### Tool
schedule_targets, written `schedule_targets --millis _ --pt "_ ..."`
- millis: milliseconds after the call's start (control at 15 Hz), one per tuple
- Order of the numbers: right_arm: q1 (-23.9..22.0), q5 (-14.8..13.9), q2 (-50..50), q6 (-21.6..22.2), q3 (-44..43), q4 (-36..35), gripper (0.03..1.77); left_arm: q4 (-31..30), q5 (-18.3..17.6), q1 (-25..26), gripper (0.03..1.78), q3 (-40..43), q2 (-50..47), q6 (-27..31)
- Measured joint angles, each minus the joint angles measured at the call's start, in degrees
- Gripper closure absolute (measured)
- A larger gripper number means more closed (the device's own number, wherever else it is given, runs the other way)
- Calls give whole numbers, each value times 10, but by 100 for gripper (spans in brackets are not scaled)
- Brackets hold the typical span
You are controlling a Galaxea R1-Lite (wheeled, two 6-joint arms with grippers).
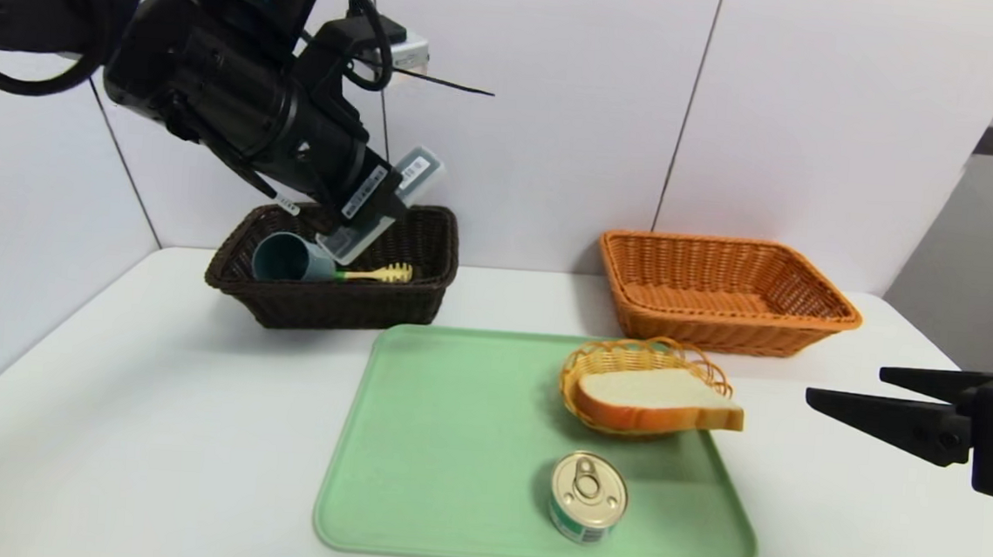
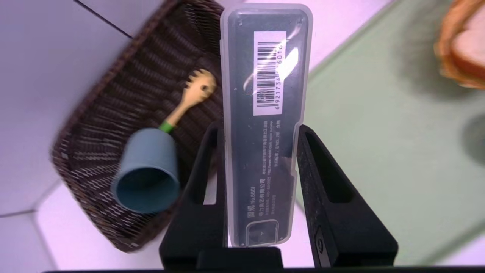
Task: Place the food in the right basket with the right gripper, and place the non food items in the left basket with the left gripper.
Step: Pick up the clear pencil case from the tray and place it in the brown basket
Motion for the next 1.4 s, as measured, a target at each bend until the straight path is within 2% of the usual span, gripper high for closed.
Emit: schedule_targets --millis 267,533,733,1333,1400 --pt "0 0 0 0 2 0 9 -69 0 51 124 0 52 169" --pt "0 0 0 0 4 0 9 -144 0 76 124 -1 107 259" --pt "0 0 -1 2 10 0 9 -173 2 79 124 0 146 262" --pt "-5 0 -7 8 25 -17 9 -177 1 79 124 -1 205 246" --pt "-5 0 -7 8 26 -17 9 -179 2 80 110 -1 209 246"
